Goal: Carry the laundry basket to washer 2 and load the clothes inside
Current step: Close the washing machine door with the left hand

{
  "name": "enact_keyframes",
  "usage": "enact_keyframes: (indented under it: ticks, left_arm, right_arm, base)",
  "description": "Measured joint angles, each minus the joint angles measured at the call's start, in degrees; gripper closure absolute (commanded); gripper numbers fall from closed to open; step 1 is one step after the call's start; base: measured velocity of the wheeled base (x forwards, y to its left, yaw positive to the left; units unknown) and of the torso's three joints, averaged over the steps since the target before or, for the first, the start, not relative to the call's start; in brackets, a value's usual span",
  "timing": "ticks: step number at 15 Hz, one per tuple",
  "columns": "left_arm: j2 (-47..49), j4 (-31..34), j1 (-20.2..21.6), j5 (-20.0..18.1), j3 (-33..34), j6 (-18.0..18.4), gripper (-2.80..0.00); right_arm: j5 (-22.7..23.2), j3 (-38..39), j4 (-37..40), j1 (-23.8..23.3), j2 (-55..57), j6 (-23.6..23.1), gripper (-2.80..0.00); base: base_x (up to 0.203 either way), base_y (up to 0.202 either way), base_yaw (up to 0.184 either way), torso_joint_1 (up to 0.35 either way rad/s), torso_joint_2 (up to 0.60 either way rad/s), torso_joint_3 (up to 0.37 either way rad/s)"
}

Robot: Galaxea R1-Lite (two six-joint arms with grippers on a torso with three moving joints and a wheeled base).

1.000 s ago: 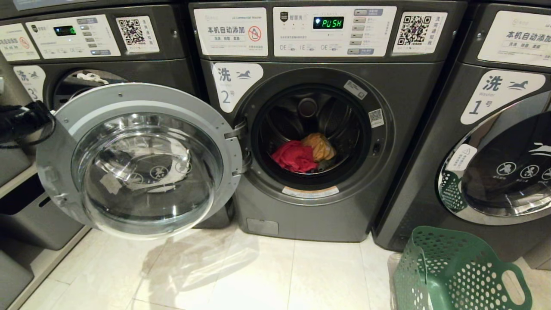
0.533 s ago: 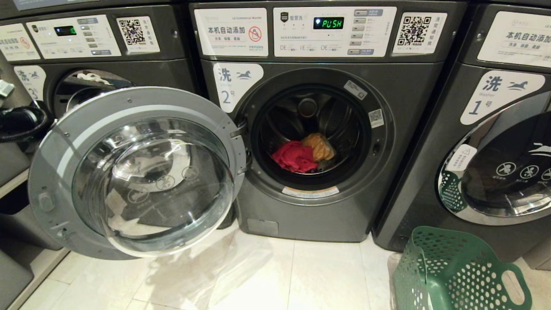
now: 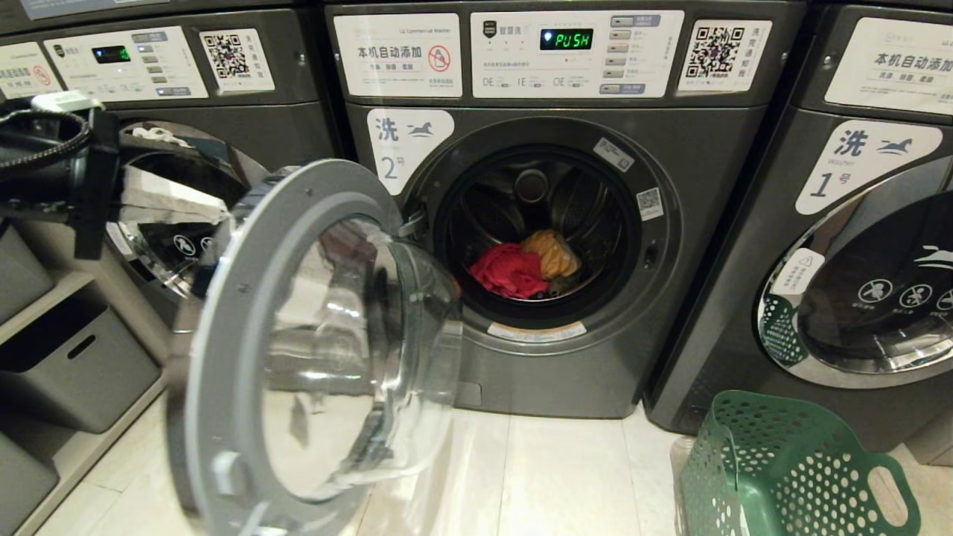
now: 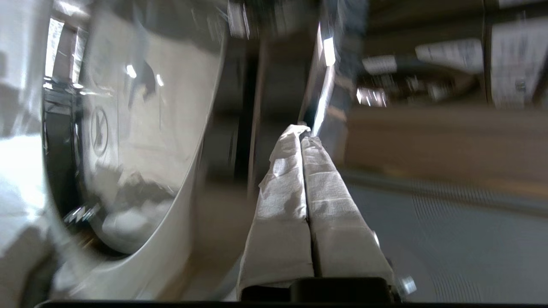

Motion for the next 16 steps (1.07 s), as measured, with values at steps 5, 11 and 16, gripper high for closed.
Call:
enact_keyframes:
  ticks: [5, 11, 16]
  left_arm:
    - [-9.57, -3.61, -11.1, 10.03, 4.04, -7.88, 0.0]
    - [-19.28, -17.61, -14.75, 33.05, 22.44, 16.93, 0.0]
    - [-37.24, -19.58, -17.12, 40.74, 38.78, 19.64, 0.0]
  right_arm:
    - [0.06, 0.0, -0.08, 0.02, 0.0, 0.41, 0.0]
    - [0.85, -0.18, 0.22, 0.0, 0.0, 0.06, 0.0]
    - [1.79, -0.24, 1.26, -0.03, 0.0, -0.04, 0.0]
  base:
    - [0.0, 0.0, 0.0, 0.0, 0.0, 0.0]
    - [0.0, 0.0, 0.0, 0.0, 0.0, 0.0]
    - [0.0, 0.0, 0.0, 0.0, 0.0, 0.0]
